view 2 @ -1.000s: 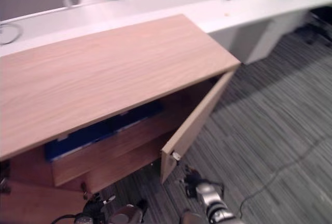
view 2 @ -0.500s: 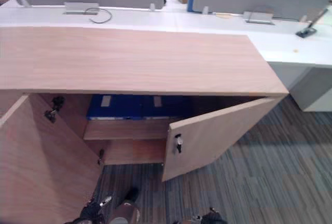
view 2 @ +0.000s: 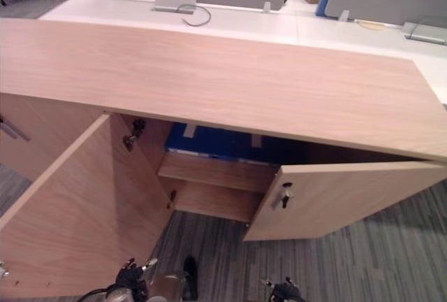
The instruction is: Walk over to the cabinet, pick up the folder, carry it to the office cabinet, place the folder inside the office cabinet, then close the office cabinet door
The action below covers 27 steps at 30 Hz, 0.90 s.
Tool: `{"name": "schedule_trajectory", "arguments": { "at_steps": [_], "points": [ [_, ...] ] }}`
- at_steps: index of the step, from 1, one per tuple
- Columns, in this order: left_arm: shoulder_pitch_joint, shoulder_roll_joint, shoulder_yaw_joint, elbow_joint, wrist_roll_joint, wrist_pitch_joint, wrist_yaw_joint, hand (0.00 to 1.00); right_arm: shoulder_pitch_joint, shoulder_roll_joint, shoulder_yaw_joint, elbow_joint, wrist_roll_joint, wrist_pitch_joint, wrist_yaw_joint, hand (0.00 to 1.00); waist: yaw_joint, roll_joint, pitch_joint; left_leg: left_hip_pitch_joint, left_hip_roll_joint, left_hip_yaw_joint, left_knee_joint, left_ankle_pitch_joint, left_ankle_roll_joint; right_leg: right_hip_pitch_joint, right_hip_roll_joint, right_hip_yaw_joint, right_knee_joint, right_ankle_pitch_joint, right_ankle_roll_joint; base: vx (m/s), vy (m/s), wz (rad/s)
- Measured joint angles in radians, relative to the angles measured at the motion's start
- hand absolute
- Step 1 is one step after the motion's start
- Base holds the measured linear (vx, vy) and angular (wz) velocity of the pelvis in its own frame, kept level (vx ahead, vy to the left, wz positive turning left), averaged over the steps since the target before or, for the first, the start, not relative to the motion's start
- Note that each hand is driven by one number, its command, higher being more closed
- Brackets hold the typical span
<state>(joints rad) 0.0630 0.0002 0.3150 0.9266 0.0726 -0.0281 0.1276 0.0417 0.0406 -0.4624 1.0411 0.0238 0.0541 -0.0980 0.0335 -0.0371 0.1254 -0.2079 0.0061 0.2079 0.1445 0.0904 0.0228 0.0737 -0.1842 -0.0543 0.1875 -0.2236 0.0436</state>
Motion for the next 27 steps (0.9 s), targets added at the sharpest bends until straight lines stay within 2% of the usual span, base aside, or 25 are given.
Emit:
{"name": "schedule_trajectory", "arguments": {
  "at_steps": [1, 2, 3, 6, 9, 10, 12, 13, 15, 18, 19, 20, 24, 27],
  "points": [
    [-0.001, 0.004, -0.02, 0.007, 0.024, -0.001, -0.001, 0.0, -0.001, 0.002, -0.009, -0.001, 0.0, 0.001, 0.0, 0.0, 0.0, 0.0, -0.002, 0.033, -0.019, 0.003, -0.089, 0.045, -0.002, 0.003, -0.003, 0.0, -0.023, -0.013, 0.003, -0.08, -0.017, 0.13],
    [0.001, 0.008, -0.039, 0.018, 0.047, 0.0, -0.001, 0.0, 0.003, 0.002, -0.017, -0.002, 0.0, 0.003, -0.001, 0.0, -0.012, 0.006, -0.004, 0.097, -0.033, 0.001, -0.24, 0.09, -0.008, 0.001, 0.009, 0.0, -0.033, -0.016, 0.008, -0.07, -0.013, 0.27],
    [-0.002, 0.013, -0.049, 0.022, 0.057, 0.0, -0.001, 0.0, 0.005, 0.004, -0.017, -0.002, -0.001, 0.004, -0.003, 0.0, -0.023, 0.002, 0.001, 0.092, -0.033, -0.001, -0.24, 0.09, -0.007, 0.003, 0.01, -0.008, -0.031, -0.013, 0.004, -0.07, -0.016, 0.38],
    [-0.005, 0.025, -0.107, 0.027, 0.089, -0.002, -0.004, 0.0, 0.024, -0.004, -0.015, -0.003, -0.002, 0.005, -0.01, 0.0, -0.021, -0.001, 0.002, 0.101, -0.026, -0.017, -0.236, 0.145, -0.006, 0.019, 0.014, -0.032, -0.014, -0.017, 0.01, -0.04, -0.037, 0.13],
    [-0.027, 0.043, -0.18, 0.044, 0.14, -0.002, -0.011, 0.0, 0.022, -0.003, 0.008, -0.007, 0.0, 0.004, -0.014, 0.0, -0.03, -0.004, 0.003, 0.098, -0.056, -0.054, -0.237, 0.145, 0.005, 0.019, 0.008, -0.014, 0.02, -0.066, 0.015, 0.04, 0.011, 0.38],
    [-0.032, 0.046, -0.203, 0.048, 0.159, -0.001, -0.016, 0.0, 0.024, -0.003, 0.02, -0.01, 0.0, 0.003, -0.014, 0.0, -0.039, -0.008, 0.003, 0.096, -0.076, -0.079, -0.237, 0.141, 0.01, 0.02, 0.019, 0.039, 0.04, -0.101, 0.016, 0.07, 0.002, 0.64],
    [-0.04, 0.042, -0.229, 0.048, 0.182, -0.001, -0.019, 0.0, 0.033, 0.002, 0.022, -0.025, 0.0, 0.003, -0.014, 0.0, -0.044, -0.018, 0.0, 0.091, -0.114, -0.126, -0.237, 0.132, 0.022, 0.033, 0.031, 0.104, 0.053, -0.132, 0.022, 0.12, -0.017, 0.94],
    [-0.044, 0.04, -0.243, 0.048, 0.2, -0.002, -0.02, 0.0, 0.039, 0.003, 0.02, -0.025, 0.0, 0.003, -0.014, 0.0, -0.043, -0.02, -0.001, 0.091, -0.145, -0.166, -0.237, 0.13, 0.026, 0.052, 0.031, 0.13, 0.054, -0.14, 0.037, 0.16, -0.009, 0.9],
    [-0.049, 0.039, -0.245, 0.057, 0.212, -0.002, -0.02, 0.0, 0.031, 0.009, 0.017, -0.025, -0.002, 0.001, -0.012, 0.0, -0.039, -0.019, -0.001, 0.087, -0.156, -0.209, -0.236, 0.135, 0.033, 0.057, 0.046, 0.18, 0.088, -0.119, 0.028, 0.14, 0.017, 0.63],
    [-0.051, 0.045, -0.259, 0.065, 0.23, -0.002, -0.02, 0.0, 0.027, 0.015, -0.018, -0.015, -0.005, 0.001, -0.013, 0.0, -0.038, -0.013, -0.006, 0.085, -0.124, -0.284, -0.235, 0.144, 0.026, 0.054, 0.113, 0.208, 0.113, -0.052, 0.003, 0.09, -0.015, 0.83],
    [-0.052, 0.046, -0.26, 0.063, 0.233, -0.007, -0.018, 0.0, 0.022, 0.014, -0.03, 0.004, -0.005, 0.0, -0.014, 0.0, -0.034, -0.01, -0.006, 0.085, -0.092, -0.328, -0.232, 0.152, 0.017, 0.045, 0.162, 0.229, 0.132, -0.01, -0.009, 0.09, -0.075, 0.6],
    [-0.052, 0.048, -0.262, 0.063, 0.233, -0.008, -0.017, 0.0, 0.02, 0.013, -0.031, 0.013, -0.005, 0.0, -0.013, 0.0, -0.035, -0.008, -0.005, 0.085, -0.082, -0.34, -0.232, 0.151, 0.013, 0.045, 0.175, 0.233, 0.131, -0.005, -0.022, 0.07, -0.106, 0.55],
    [-0.058, 0.063, -0.308, 0.075, 0.24, -0.013, -0.013, 0.0, 0.008, 0.001, -0.032, 0.037, -0.005, -0.001, -0.014, 0.0, -0.036, -0.014, -0.006, 0.085, -0.071, -0.384, -0.232, 0.159, -0.013, 0.048, 0.197, 0.256, 0.086, -0.008, -0.026, 0.01, -0.172, 0.26],
    [-0.061, 0.069, -0.311, 0.075, 0.241, -0.022, -0.012, 0.0, -0.012, -0.002, -0.049, 0.057, -0.005, -0.001, -0.017, 0.0, -0.036, -0.007, -0.001, 0.058, -0.055, -0.414, -0.232, 0.187, -0.049, 0.053, 0.226, 0.247, 0.051, -0.016, -0.04, -0.06, -0.219, 0.2]
  ]
}}
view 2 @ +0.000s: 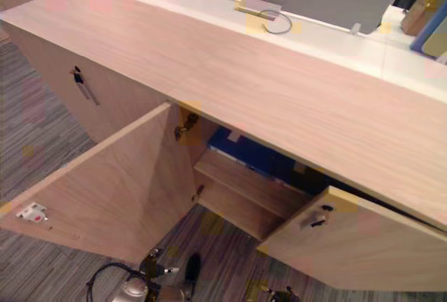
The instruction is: Walk over to the cabinet, pick up the folder, carry it to the office cabinet, place the folder inside the office cabinet, then close the office cabinet door
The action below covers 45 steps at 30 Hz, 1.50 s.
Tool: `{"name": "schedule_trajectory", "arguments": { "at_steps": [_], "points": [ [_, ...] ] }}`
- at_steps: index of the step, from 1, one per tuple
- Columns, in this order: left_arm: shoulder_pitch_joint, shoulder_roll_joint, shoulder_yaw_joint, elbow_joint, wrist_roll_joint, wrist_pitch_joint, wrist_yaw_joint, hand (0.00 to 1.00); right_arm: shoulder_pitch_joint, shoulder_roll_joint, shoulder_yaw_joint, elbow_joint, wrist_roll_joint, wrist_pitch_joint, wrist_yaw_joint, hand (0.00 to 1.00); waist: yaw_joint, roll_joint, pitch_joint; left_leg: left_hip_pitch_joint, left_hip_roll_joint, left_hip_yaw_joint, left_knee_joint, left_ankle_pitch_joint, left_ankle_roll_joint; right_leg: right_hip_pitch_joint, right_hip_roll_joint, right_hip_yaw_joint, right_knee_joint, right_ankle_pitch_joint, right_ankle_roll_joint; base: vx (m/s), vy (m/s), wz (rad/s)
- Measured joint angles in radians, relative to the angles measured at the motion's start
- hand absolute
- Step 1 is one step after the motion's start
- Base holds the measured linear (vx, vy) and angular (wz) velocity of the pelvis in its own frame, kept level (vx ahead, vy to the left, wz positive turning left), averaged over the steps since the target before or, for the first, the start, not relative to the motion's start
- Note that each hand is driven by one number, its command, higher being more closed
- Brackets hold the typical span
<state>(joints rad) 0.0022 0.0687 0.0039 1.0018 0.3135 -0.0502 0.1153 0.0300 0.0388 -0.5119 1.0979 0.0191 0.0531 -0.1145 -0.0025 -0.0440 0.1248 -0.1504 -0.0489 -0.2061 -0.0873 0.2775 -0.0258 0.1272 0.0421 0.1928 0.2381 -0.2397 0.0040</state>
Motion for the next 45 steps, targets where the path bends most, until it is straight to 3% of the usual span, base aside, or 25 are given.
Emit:
{"name": "schedule_trajectory", "arguments": {
  "at_steps": [3, 4, 5, 6, 7, 8, 10, 11, 12, 14, 16, 19, 26, 33, 35, 38, 39, 40, 41, 45],
  "points": [
    [-0.003, -0.002, 0.022, -0.001, -0.014, -0.007, -0.001, 0.0, 0.002, -0.011, -0.006, -0.002, 0.0, 0.0, -0.004, 0.0, -0.004, 0.01, 0.012, -0.031, 0.024, -0.054, 0.015, 0.018, -0.023, -0.003, 0.037, -0.044, 0.001, 0.0, -0.001, -0.14, -0.231, 0.61],
    [-0.012, -0.011, 0.055, -0.002, -0.055, -0.006, -0.004, 0.0, -0.001, -0.017, -0.008, -0.006, 0.0, 0.0, -0.005, 0.0, -0.006, 0.002, 0.023, -0.068, 0.024, -0.023, 0.079, -0.039, 0.0, -0.004, 0.034, -0.083, -0.007, -0.003, -0.007, -0.2, -0.137, 0.49],
    [-0.04, -0.007, 0.102, -0.011, -0.088, 0.001, -0.005, 0.0, -0.009, -0.019, -0.02, -0.008, 0.0, -0.003, -0.004, 0.0, -0.002, -0.024, 0.04, -0.159, 0.013, 0.084, 0.304, -0.142, 0.015, -0.007, -0.003, -0.125, -0.016, -0.023, -0.043, -0.19, -0.121, 0.31],
    [-0.045, -0.008, 0.131, -0.011, -0.11, 0.003, -0.004, 0.0, -0.011, -0.024, -0.02, -0.015, 0.0, -0.003, -0.004, 0.0, 0.0, -0.028, 0.045, -0.191, 0.016, 0.142, 0.432, -0.206, 0.022, -0.007, -0.015, -0.139, -0.016, -0.036, -0.063, -0.17, -0.102, -0.01],
    [-0.04, -0.027, 0.186, -0.01, -0.146, 0.006, -0.002, 0.0, -0.001, -0.028, -0.02, -0.043, 0.0, -0.004, -0.003, 0.0, -0.001, -0.013, 0.05, -0.225, 0.064, 0.257, 0.673, -0.343, 0.024, -0.005, -0.016, -0.155, -0.016, -0.044, -0.073, -0.11, -0.062, -0.18],
    [-0.032, -0.029, 0.205, -0.011, -0.162, 0.008, -0.001, 0.0, 0.008, -0.026, -0.02, -0.05, 0.001, -0.005, -0.001, 0.0, -0.003, -0.005, 0.047, -0.22, 0.094, 0.307, 0.746, -0.39, 0.022, -0.005, -0.016, -0.162, -0.016, -0.044, -0.073, -0.1, -0.032, -0.09],
    [-0.022, -0.033, 0.241, -0.001, -0.175, 0.015, -0.002, 0.0, 0.054, 0.005, -0.063, -0.059, 0.007, -0.005, 0.005, 0.0, -0.013, 0.002, 0.039, -0.137, 0.143, 0.414, 0.781, -0.512, 0.014, -0.012, -0.029, -0.207, -0.02, -0.044, -0.069, -0.02, 0.012, 0.47],
    [-0.022, -0.037, 0.242, 0.007, -0.175, 0.015, -0.003, 0.0, 0.067, 0.009, -0.088, -0.06, 0.019, -0.005, 0.006, 0.0, -0.02, 0.011, 0.035, -0.111, 0.143, 0.421, 0.739, -0.531, 0.014, -0.018, -0.032, -0.225, -0.022, -0.044, -0.069, 0.03, 0.028, 1.12],
    [-0.019, -0.048, 0.254, 0.018, -0.175, 0.016, -0.004, 0.0, 0.081, 0.014, -0.137, -0.059, 0.04, -0.004, 0.01, 0.0, -0.032, 0.024, 0.031, -0.075, 0.123, 0.417, 0.592, -0.551, 0.028, -0.038, -0.03, -0.264, -0.018, -0.041, -0.062, 0.02, 0.042, 1.19],
    [-0.01, -0.043, 0.283, 0.022, -0.176, 0.019, -0.008, 0.0, 0.087, 0.026, -0.172, -0.036, 0.04, 0.002, 0.011, 0.0, -0.031, -0.005, 0.023, -0.03, 0.05, 0.375, 0.425, -0.46, 0.058, -0.065, -0.06, -0.269, -0.009, -0.015, -0.035, 0.06, 0.063, 1.09],
    [0.05, -0.044, 0.319, 0.028, -0.186, 0.021, -0.007, 0.0, 0.103, 0.016, -0.175, -0.028, 0.039, -0.001, 0.019, 0.0, -0.038, 0.014, -0.017, 0.051, 0.004, 0.322, 0.235, -0.36, 0.074, -0.074, -0.08, -0.253, -0.004, 0.01, -0.03, 0.11, 0.091, 0.8],
    [0.055, -0.035, 0.317, 0.035, -0.189, 0.02, -0.008, 0.0, 0.084, 0.012, -0.173, -0.003, 0.039, -0.004, 0.027, 0.0, -0.03, 0.014, -0.031, 0.073, -0.01, 0.298, 0.167, -0.317, 0.079, -0.067, -0.081, -0.239, -0.058, 0.03, -0.023, 0.09, 0.002, 0.32],
    [0.062, -0.042, 0.337, 0.048, -0.207, 0.019, -0.009, 0.0, 0.058, 0.001, -0.148, 0.02, 0.04, -0.008, 0.026, 0.0, -0.021, 0.008, -0.039, 0.171, 0.007, 0.273, 0.0, -0.214, 0.051, -0.037, -0.056, -0.239, -0.057, 0.039, -0.014, -0.01, -0.115, 0.06],
    [0.058, -0.045, 0.339, 0.048, -0.246, 0.013, -0.008, 0.0, 0.046, -0.025, -0.075, 0.031, 0.039, -0.009, 0.025, 0.0, -0.021, 0.016, -0.014, 0.167, 0.022, 0.272, -0.006, -0.18, 0.041, -0.038, -0.042, -0.239, -0.057, 0.039, -0.016, -0.13, -0.089, -0.03],
    [0.052, -0.053, 0.37, 0.043, -0.253, 0.011, -0.008, 0.0, 0.043, -0.028, -0.048, 0.016, 0.04, -0.009, 0.025, 0.0, -0.019, 0.029, 0.009, 0.147, 0.024, 0.269, -0.001, -0.17, 0.032, -0.05, -0.041, -0.244, -0.047, 0.039, -0.016, -0.16, -0.029, 0.06],
    [0.044, -0.068, 0.4, 0.017, -0.286, 0.012, -0.007, 0.0, 0.042, -0.04, -0.014, -0.017, 0.04, -0.009, 0.025, 0.0, -0.014, 0.041, 0.04, 0.054, 0.022, 0.253, 0.093, -0.184, 0.03, -0.104, -0.05, -0.274, -0.008, 0.039, -0.016, -0.22, 0.005, 0.35],
    [0.035, -0.073, 0.428, 0.009, -0.301, 0.012, -0.006, 0.0, 0.039, -0.039, -0.016, -0.026, 0.04, -0.009, 0.023, 0.0, -0.013, 0.04, 0.057, 0.012, 0.038, 0.322, 0.179, -0.241, 0.029, -0.112, -0.072, -0.319, -0.009, 0.039, -0.018, -0.24, 0.046, 0.51],
    [0.027, -0.078, 0.463, -0.002, -0.328, 0.011, -0.005, 0.0, 0.038, -0.041, -0.026, -0.032, 0.041, -0.006, 0.018, 0.0, -0.01, 0.04, 0.082, -0.02, 0.084, 0.444, 0.352, -0.317, 0.04, -0.104, -0.104, -0.358, -0.012, 0.033, -0.028, -0.31, 0.072, 0.49],
    [0.029, -0.079, 0.47, -0.007, -0.332, 0.012, -0.004, 0.0, 0.04, -0.042, -0.039, -0.037, 0.041, -0.005, 0.016, 0.0, -0.01, 0.04, 0.082, -0.02, 0.103, 0.473, 0.404, -0.343, 0.043, -0.102, -0.117, -0.366, -0.011, 0.033, -0.028, -0.17, 0.065, 0.33],
    [0.061, -0.083, 0.536, -0.01, -0.356, 0.019, 0.001, 0.0, 0.042, -0.05, -0.112, -0.047, 0.051, -0.006, 0.009, 0.0, -0.015, 0.074, 0.062, 0.049, 0.215, 0.466, 0.468, -0.415, 0.01, -0.114, -0.171, -0.381, -0.009, 0.048, 0.002, -0.06, 0.234, 0.27]
  ]
}}
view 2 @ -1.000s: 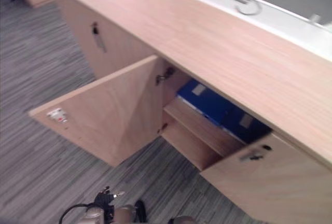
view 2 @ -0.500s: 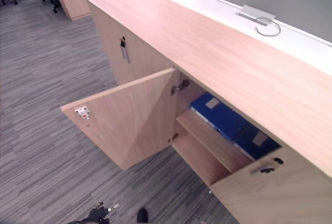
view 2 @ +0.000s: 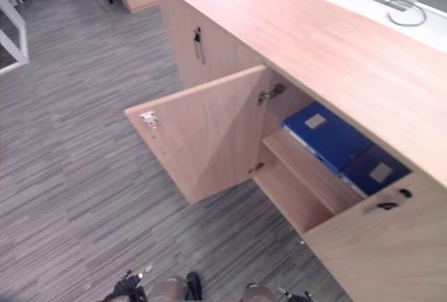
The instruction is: Walk over to the cabinet, pick up the folder, carry it to the office cabinet, place the folder inside the office cabinet, then close the office cabinet door
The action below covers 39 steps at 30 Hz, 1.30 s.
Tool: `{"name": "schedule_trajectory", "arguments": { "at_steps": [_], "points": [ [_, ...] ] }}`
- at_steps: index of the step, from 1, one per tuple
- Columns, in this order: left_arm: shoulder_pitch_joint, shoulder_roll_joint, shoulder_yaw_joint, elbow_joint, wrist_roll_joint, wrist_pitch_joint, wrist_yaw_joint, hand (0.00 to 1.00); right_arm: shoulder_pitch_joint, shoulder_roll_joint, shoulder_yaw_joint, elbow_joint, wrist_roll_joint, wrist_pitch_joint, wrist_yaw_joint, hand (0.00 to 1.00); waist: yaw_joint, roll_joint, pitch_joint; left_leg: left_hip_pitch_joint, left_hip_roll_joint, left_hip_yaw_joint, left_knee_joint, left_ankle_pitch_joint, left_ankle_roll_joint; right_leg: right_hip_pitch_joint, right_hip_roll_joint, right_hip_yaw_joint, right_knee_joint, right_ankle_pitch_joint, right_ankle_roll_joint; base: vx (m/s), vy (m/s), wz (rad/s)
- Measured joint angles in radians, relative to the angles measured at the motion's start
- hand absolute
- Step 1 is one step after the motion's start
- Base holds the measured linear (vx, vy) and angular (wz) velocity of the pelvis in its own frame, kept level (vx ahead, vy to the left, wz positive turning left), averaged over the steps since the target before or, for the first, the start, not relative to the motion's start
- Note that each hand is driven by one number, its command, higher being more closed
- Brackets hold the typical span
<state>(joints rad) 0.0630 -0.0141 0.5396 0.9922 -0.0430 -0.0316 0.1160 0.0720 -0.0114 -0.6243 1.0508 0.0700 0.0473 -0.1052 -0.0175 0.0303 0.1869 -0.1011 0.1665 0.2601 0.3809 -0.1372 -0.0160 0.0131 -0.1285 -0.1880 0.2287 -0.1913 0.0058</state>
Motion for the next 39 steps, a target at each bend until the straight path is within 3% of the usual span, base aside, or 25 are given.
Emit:
{"name": "schedule_trajectory", "arguments": {
  "at_steps": [1, 2, 3, 5, 7, 10, 12, 19, 23, 26, 32, 39],
  "points": [
    [0.0, 0.005, 0.065, -0.003, -0.018, 0.003, 0.011, 0.0, -0.001, -0.005, -0.052, 0.001, 0.017, 0.0, 0.0, 0.0, 0.001, 0.02, -0.013, 0.037, 0.045, -0.013, -0.056, 0.018, -0.015, -0.024, -0.02, 0.0, 0.008, 0.012, 0.025, -0.01, 0.364, 0.18],
    [0.001, 0.012, 0.082, -0.003, -0.025, 0.003, 0.014, 0.0, -0.001, -0.008, -0.073, 0.001, 0.025, 0.0, -0.002, 0.0, 0.001, 0.027, -0.017, 0.052, 0.046, -0.038, -0.089, 0.026, -0.042, -0.035, -0.029, 0.001, 0.011, 0.015, 0.038, -0.04, 0.476, 0.14],
    [0.001, 0.036, 0.095, -0.018, -0.038, 0.005, 0.023, 0.0, -0.001, -0.009, -0.101, 0.003, 0.028, 0.0, -0.006, 0.0, 0.005, 0.028, -0.019, 0.053, 0.017, -0.058, -0.124, 0.018, -0.082, -0.051, -0.043, 0.008, 0.009, 0.022, 0.062, -0.04, 0.33, 0.15],
    [-0.001, 0.091, 0.071, -0.11, -0.045, 0.007, 0.036, 0.0, 0.03, -0.008, -0.103, 0.006, 0.033, 0.004, -0.008, 0.0, 0.004, 0.011, -0.027, 0.051, -0.043, -0.071, -0.137, 0.014, -0.075, -0.053, -0.094, 0.013, 0.006, 0.027, 0.068, -0.1, 0.343, 0.31],
    [-0.002, 0.133, 0.043, -0.191, -0.044, 0.004, 0.044, 0.0, 0.046, -0.004, -0.103, 0.007, 0.038, 0.004, -0.009, 0.0, 0.002, 0.02, -0.042, 0.053, -0.071, -0.073, -0.142, 0.009, -0.066, -0.053, -0.122, 0.018, 0.009, 0.035, 0.082, -0.11, 0.27, 0.15],
    [-0.007, 0.199, -0.036, -0.278, -0.022, -0.01, 0.054, 0.0, 0.052, 0.015, -0.099, 0.007, 0.061, 0.004, -0.01, 0.0, -0.009, 0.024, -0.089, 0.073, -0.106, -0.049, -0.194, 0.022, -0.057, -0.066, -0.151, 0.038, -0.018, 0.069, 0.137, -0.12, 0.147, -0.24],
    [-0.026, 0.201, -0.127, -0.281, 0.014, -0.012, 0.058, 0.0, 0.07, 0.018, -0.092, 0.004, 0.07, 0.002, -0.015, 0.0, -0.026, 0.031, -0.113, 0.118, -0.13, -0.024, -0.295, 0.074, -0.05, -0.071, -0.158, 0.064, -0.052, 0.093, 0.14, -0.08, 0.065, -0.29],
    [-0.103, 0.196, -0.292, -0.297, 0.091, -0.015, 0.064, 0.0, 0.08, 0.015, -0.05, 0.007, 0.066, 0.001, -0.015, 0.0, -0.049, 0.014, -0.128, 0.165, -0.113, 0.11, -0.377, 0.107, -0.056, -0.093, -0.099, 0.194, -0.177, 0.204, 0.139, -0.02, 0.028, -0.58],
    [-0.181, 0.224, -0.365, -0.294, 0.093, -0.015, 0.063, 0.0, 0.081, 0.01, -0.052, 0.046, 0.065, 0.008, -0.007, 0.0, -0.068, 0.009, -0.126, 0.18, -0.104, 0.126, -0.379, 0.105, -0.06, -0.091, -0.079, 0.227, -0.197, 0.219, 0.136, 0.0, -0.02, -0.31],
    [-0.306, 0.307, -0.445, -0.211, 0.123, -0.017, 0.063, 0.0, 0.081, 0.003, -0.061, 0.081, 0.065, 0.011, 0.0, 0.0, -0.095, 0.0, -0.12, 0.202, -0.093, 0.131, -0.379, 0.104, -0.068, -0.073, -0.065, 0.238, -0.206, 0.225, 0.13, -0.01, -0.035, -0.14],
    [-0.574, 0.402, -0.47, 0.078, 0.089, -0.004, 0.051, 0.0, 0.092, -0.02, -0.064, 0.094, 0.068, 0.011, 0.006, 0.0, -0.151, -0.016, -0.109, 0.226, -0.079, 0.155, -0.38, 0.101, -0.079, -0.064, -0.044, 0.267, -0.222, 0.236, 0.121, -0.03, -0.026, -0.18],
    [-0.753, 0.558, -0.437, 0.179, -0.037, 0.026, 0.052, 0.0, 0.135, -0.023, -0.063, 0.123, 0.107, 0.007, 0.016, 0.0, -0.164, -0.021, -0.101, 0.262, -0.042, 0.221, -0.382, 0.082, -0.108, -0.093, 0.015, 0.362, -0.223, 0.258, 0.11, 0.0, -0.033, -0.45]
  ]
}}
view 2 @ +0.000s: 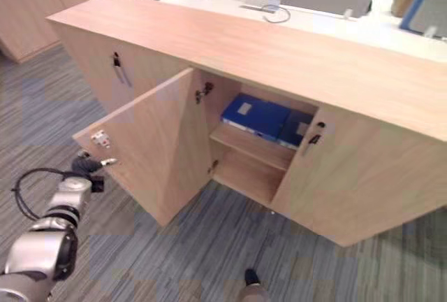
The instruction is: Walk over to the cabinet, pick up the folder, carry it to the office cabinet, place the folder inside the office cabinet, then close the office cabinet door
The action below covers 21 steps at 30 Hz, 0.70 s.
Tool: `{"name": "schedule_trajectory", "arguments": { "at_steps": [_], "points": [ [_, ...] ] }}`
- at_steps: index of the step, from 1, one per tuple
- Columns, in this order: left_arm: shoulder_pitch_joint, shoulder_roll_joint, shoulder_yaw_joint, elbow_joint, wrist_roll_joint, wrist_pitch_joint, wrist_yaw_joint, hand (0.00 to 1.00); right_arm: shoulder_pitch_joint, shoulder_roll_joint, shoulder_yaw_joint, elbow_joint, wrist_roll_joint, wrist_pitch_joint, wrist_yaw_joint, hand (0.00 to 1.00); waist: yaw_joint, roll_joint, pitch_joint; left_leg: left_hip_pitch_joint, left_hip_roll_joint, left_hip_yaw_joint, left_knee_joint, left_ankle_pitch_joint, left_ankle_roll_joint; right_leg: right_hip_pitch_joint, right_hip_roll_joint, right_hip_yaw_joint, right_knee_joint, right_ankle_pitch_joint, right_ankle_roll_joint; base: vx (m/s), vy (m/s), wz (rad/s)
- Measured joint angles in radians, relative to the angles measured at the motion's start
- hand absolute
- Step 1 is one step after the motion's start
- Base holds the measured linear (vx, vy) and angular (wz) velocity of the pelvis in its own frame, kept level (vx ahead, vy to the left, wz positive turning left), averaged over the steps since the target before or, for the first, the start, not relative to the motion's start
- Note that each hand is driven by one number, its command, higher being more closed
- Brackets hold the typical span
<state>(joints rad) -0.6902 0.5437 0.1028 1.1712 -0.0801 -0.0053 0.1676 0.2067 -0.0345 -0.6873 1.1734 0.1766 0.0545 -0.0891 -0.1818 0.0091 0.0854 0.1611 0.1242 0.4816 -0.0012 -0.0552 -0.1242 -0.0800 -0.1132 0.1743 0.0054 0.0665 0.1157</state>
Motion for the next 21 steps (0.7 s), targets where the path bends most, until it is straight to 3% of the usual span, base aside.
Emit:
{"name": "schedule_trajectory", "arguments": {
  "at_steps": [3, 10, 21],
  "points": [
    [-0.031, 0.037, 0.037, 0.021, 0.002, 0.012, 0.014, 0.0, 0.033, -0.001, 0.0, 0.0, 0.004, -0.001, 0.001, 0.0, -0.008, 0.001, 0.001, 0.001, 0.01, 0.016, 0.0, -0.003, -0.005, -0.008, 0.016, 0.024, 0.002, 0.005, -0.002, 0.02, -0.028, -0.25],
    [-0.034, 0.04, 0.036, 0.021, 0.029, 0.021, 0.023, 0.0, 0.059, 0.005, 0.0, 0.021, 0.036, -0.009, 0.014, 0.0, -0.007, -0.008, 0.008, 0.015, 0.011, 0.029, 0.001, -0.009, -0.014, -0.009, 0.019, 0.037, 0.006, 0.006, -0.001, -0.01, -0.001, -0.07],
    [0.006, -0.003, -0.173, -0.046, 0.04, -0.001, 0.059, 0.0, 0.06, 0.005, 0.004, -0.011, 0.036, -0.014, 0.004, 0.0, 0.024, -0.024, 0.016, 0.013, 0.005, 0.006, 0.0, -0.01, -0.013, 0.002, 0.004, 0.024, 0.006, 0.001, 0.005, 0.0, 0.004, 0.05]
  ]
}}
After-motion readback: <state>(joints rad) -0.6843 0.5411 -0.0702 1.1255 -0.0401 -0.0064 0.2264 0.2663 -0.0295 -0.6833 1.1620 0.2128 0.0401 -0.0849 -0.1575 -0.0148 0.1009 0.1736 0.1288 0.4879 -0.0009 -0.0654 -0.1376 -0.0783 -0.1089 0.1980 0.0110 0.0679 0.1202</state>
